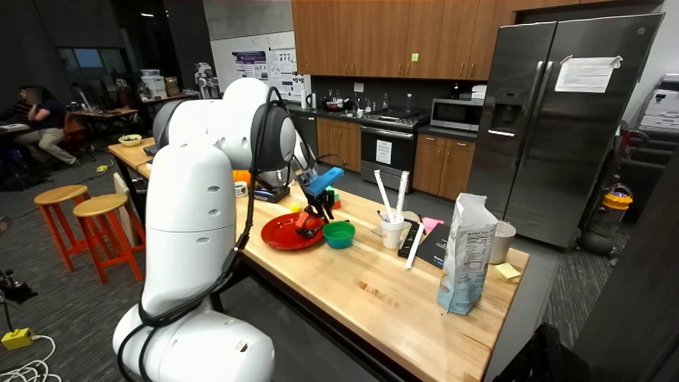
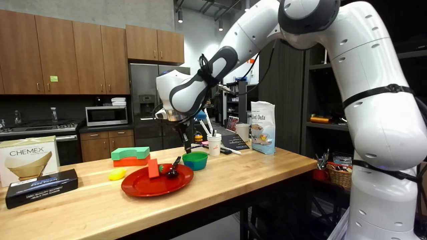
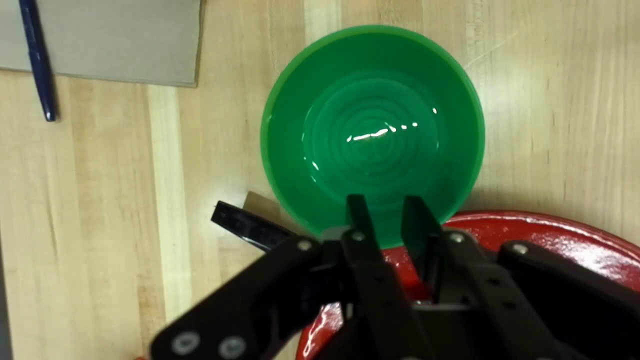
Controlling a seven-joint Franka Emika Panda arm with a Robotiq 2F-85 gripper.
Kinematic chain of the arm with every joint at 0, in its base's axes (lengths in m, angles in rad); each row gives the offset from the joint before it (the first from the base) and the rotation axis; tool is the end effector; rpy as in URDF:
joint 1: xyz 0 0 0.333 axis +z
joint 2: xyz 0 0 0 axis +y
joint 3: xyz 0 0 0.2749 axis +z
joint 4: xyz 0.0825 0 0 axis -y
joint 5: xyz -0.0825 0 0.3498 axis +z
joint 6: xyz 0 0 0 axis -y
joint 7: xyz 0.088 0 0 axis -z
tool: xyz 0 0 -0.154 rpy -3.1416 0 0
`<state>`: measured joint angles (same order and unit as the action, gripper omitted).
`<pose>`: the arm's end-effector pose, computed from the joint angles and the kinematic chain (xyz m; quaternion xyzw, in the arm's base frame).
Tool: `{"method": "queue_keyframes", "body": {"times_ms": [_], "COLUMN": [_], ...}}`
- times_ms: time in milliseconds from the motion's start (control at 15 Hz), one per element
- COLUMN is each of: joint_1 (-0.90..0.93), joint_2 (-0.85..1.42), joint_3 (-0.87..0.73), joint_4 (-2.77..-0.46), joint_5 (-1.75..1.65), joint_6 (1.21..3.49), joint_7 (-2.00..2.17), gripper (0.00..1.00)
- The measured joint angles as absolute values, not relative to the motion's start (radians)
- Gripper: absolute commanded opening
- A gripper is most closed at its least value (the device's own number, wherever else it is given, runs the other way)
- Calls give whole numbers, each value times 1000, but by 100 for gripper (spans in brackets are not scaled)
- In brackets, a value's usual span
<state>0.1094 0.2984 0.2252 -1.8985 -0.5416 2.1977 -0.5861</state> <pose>0.5665 0.1540 0.2897 0.8027 0.5668 -0.0153 0.1851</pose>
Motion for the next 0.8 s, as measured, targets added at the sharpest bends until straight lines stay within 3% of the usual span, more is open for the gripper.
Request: {"method": "queue_keyframes", "body": {"times_ms": [800], "joint_1": [107], "joint_2": [7], "joint_3": [195], "joint_4": [-2188], "joint_5": [-245], "joint_6": [2465], "joint_7": [-584], "gripper": [6]}}
